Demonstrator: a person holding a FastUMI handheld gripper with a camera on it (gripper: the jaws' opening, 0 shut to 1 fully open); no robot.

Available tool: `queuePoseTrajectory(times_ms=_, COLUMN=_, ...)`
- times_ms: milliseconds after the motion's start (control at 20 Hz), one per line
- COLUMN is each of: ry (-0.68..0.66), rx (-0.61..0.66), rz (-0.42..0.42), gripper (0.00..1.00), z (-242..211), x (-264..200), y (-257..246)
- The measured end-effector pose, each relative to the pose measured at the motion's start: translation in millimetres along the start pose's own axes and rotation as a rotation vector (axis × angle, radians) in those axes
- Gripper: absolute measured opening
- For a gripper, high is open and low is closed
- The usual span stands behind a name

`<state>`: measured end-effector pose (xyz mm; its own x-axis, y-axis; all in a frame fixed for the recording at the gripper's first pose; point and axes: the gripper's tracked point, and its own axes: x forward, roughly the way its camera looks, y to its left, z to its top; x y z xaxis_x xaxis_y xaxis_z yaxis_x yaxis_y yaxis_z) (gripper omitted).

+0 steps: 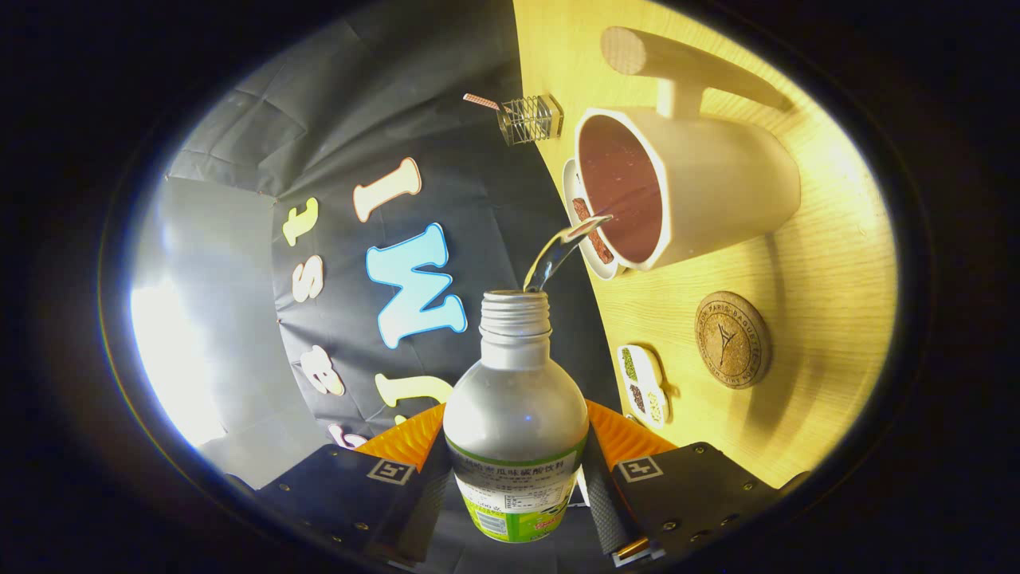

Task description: Take the bottle from table, then pour the juice into the cup, finally place the bottle on the coaster

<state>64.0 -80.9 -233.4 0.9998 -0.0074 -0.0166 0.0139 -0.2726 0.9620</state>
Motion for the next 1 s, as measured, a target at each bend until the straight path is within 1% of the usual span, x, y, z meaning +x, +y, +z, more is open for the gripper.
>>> queuePoseTrajectory(times_ms=1000, ry=0.006, rx=0.063, rz=0.017, gripper=0.77, z=-3.0, x=1.3, y=-3.0)
